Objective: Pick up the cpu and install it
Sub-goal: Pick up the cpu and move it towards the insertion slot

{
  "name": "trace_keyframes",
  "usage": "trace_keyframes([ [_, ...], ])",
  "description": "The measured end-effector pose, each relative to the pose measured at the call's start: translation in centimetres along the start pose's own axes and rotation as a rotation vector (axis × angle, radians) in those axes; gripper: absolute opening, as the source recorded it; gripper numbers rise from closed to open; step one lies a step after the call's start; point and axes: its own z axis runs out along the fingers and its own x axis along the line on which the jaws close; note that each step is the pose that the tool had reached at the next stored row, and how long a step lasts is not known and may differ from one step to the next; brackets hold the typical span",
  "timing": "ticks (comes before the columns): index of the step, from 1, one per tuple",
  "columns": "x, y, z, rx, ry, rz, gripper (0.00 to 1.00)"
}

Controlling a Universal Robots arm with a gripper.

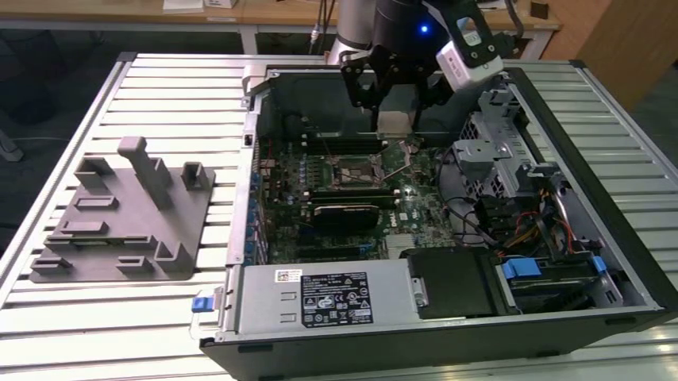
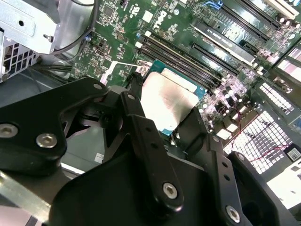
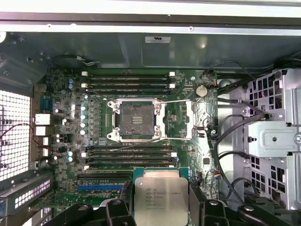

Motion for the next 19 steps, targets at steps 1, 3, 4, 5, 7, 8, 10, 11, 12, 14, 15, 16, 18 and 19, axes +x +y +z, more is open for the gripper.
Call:
trace_keyframes([
  [1, -0.03, 0.0, 0.0, 0.0, 0.0, 0.0, 0.55],
  [3, -0.06, 0.02, 0.05, -0.0002, -0.0001, 0.0, 0.55],
  [4, -0.06, 0.02, 0.13, 0.0, 0.0001, 0.0, 0.55],
  [5, -0.05, 0.02, 0.28, 0.0, 0.0, 0.0, 0.55],
  [7, -0.04, 0.04, 0.65, 0.0, 0.0003, 0.0, 0.55],
  [8, -0.03, 0.08, 0.81, 0.0, 0.0005, 0.0, 0.55],
  [10, 0.03, 0.22, 1.09, 0.0002, 0.0007, 0.0, 0.55],
  [11, 0.08, 0.32, 1.23, 0.0001, 0.0008, 0.0, 0.55],
  [12, 0.12, 0.41, 1.35, 0.0001, 0.0008, 0.0, 0.55],
  [14, 0.26, 0.56, 1.57, 0.0001, 0.0009, 0.0, 0.55],
  [15, 0.31, 0.61, 1.69, 0.0, 0.0011, 0.0, 0.55],
  [16, 0.34, 0.65, 1.82, -0.0002, 0.0014, 0.0, 0.55],
  [18, 0.39, 0.7, 2.07, 0.0002, 0.0021, 0.0, 0.55],
  [19, 0.4, 0.72, 2.21, 0.0001, 0.0025, 0.0, 0.55],
])
